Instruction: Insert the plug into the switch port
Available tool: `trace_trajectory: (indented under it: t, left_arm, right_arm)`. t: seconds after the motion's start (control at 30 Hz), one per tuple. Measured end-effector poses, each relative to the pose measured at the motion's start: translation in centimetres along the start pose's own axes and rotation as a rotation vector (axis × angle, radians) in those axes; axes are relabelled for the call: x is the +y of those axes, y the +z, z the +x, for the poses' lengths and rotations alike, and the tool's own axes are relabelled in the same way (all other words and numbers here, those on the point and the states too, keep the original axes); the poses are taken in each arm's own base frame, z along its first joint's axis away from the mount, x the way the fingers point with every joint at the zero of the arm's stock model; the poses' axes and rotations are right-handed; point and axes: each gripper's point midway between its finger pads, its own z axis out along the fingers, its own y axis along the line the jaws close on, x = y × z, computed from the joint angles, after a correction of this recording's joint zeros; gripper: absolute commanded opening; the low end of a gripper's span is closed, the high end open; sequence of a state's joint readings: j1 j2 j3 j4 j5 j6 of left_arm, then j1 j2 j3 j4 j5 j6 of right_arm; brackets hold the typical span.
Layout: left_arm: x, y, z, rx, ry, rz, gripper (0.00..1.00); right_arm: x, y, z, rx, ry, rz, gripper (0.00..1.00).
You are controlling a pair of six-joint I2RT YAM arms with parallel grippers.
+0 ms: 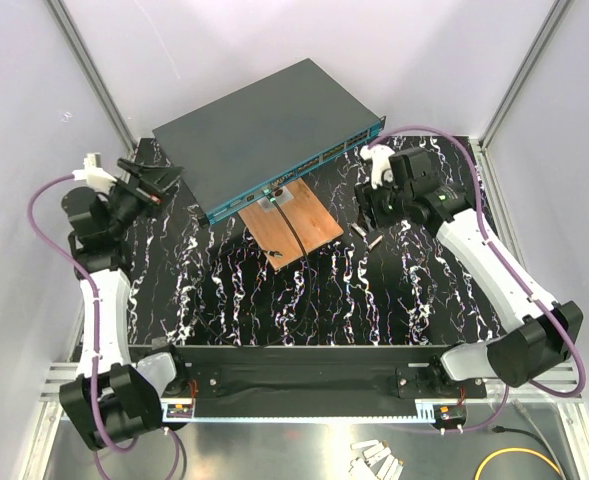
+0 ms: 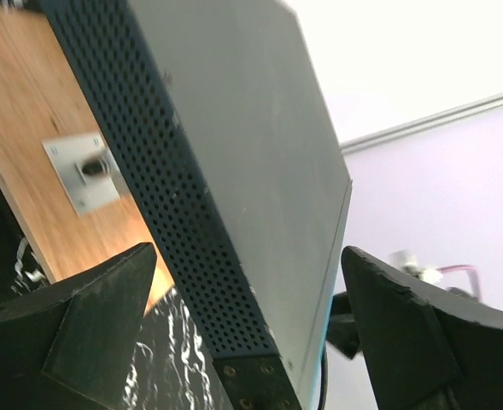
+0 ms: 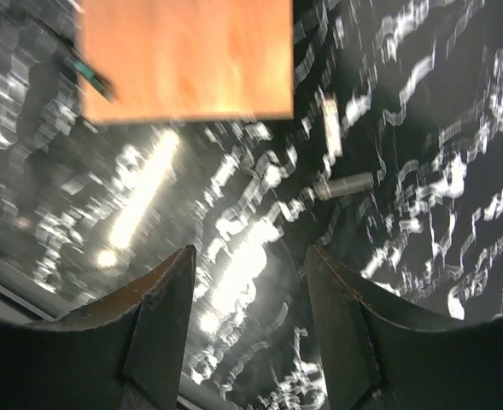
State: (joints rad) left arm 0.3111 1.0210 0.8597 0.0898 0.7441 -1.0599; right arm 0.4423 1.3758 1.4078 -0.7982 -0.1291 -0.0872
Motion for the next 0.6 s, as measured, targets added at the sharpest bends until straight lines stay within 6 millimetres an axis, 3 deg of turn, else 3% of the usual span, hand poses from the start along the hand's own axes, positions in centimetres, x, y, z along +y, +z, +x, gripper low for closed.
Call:
trace_trajectory:
  t: [0.13,0.3,0.47,0.6]
  left_arm:
    - [-1.5,-1.1,-1.6,-0.018,0.089,0.04,0.96]
    - [-6.4,-2.2,-1.8,0.032,0.281,0.183,0.96]
    - [-9.7,-3.4,-1.4,0.064,0.452,0.282,0.96]
    - [-10.8,-4.0,-1.2,0.06,0.524,0.305,0.97]
  right_arm:
    - [-1.5,1.3,4.1,0.107,-0.047,-0.009,0.72]
    - [-3.0,2.4,6.3,0.187,-0.158,-0.072,0.75]
    - [-4.1,6.0,9.2,0.344,-0.257,-0.138,0.66]
    - [-5.5,9.2,10.8,0.461,-0.177,-0.105,0.6]
